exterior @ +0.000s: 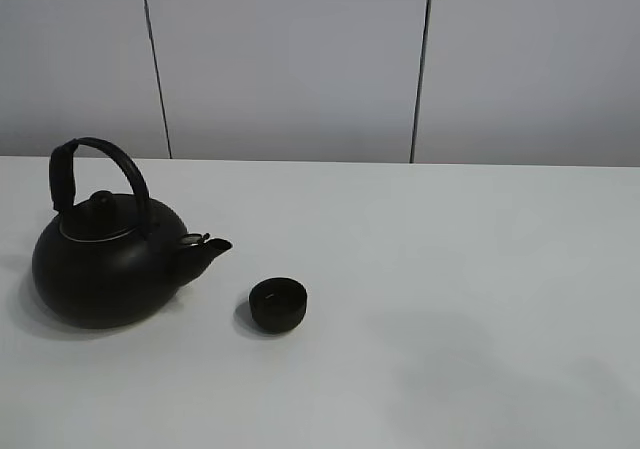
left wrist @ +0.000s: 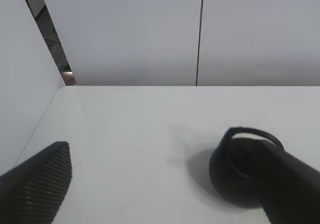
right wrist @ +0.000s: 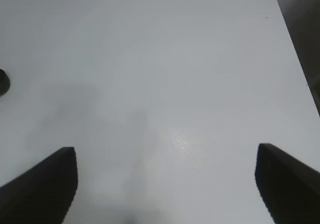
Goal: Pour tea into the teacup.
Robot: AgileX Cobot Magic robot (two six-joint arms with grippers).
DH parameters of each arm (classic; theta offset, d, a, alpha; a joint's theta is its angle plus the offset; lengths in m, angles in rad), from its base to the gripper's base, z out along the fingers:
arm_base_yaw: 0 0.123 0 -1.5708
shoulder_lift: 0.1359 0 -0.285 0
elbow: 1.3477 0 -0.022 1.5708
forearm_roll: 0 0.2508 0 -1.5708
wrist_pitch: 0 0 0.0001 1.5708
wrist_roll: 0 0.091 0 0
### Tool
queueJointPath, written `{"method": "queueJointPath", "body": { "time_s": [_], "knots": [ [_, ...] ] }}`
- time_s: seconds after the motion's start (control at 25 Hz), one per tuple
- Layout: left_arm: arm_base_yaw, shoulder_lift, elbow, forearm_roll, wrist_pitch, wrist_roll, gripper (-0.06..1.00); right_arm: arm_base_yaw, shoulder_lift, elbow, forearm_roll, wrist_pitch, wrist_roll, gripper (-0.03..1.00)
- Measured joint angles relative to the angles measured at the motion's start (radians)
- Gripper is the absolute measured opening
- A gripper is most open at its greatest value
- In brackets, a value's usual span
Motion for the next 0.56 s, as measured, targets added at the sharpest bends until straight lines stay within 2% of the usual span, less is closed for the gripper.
{"method": "queueJointPath", "body": {
  "time_s": [0.32, 0.44, 0.56],
  "knots": [
    [0.0, -0.52, 0.276, -0.04, 0.223, -0.004, 0.69, 0.0, 0.0, 0.0, 0.0, 0.0, 0.0, 0.66],
    [0.001, -0.557, 0.315, -0.049, 0.291, -0.021, 0.69, 0.0, 0.002, 0.0, 0.0, 0.0, 0.0, 0.66],
    [0.001, -0.557, 0.335, -0.057, 0.315, -0.024, 0.69, 0.0, 0.006, 0.0, 0.003, 0.0, 0.0, 0.66]
  ]
}}
